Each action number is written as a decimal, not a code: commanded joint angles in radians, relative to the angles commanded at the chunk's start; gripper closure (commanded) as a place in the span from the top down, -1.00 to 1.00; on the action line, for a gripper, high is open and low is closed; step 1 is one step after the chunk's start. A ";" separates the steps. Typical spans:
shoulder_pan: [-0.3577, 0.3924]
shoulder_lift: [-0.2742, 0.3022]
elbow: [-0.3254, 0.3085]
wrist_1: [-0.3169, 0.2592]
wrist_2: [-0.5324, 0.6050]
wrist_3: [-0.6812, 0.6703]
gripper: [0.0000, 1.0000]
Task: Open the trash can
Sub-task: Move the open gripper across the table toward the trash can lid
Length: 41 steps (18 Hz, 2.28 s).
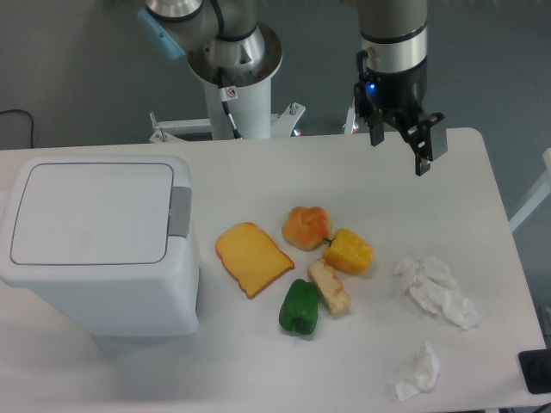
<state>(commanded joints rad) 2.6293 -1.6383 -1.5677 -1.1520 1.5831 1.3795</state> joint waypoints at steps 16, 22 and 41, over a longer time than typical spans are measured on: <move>-0.158 -0.017 0.058 0.000 -0.140 -0.793 1.00; -0.163 -0.023 0.064 0.000 -0.235 -1.023 1.00; -0.204 -0.046 0.031 -0.003 -0.379 -1.252 1.00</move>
<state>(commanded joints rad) 2.4253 -1.6843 -1.5370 -1.1551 1.2042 0.1273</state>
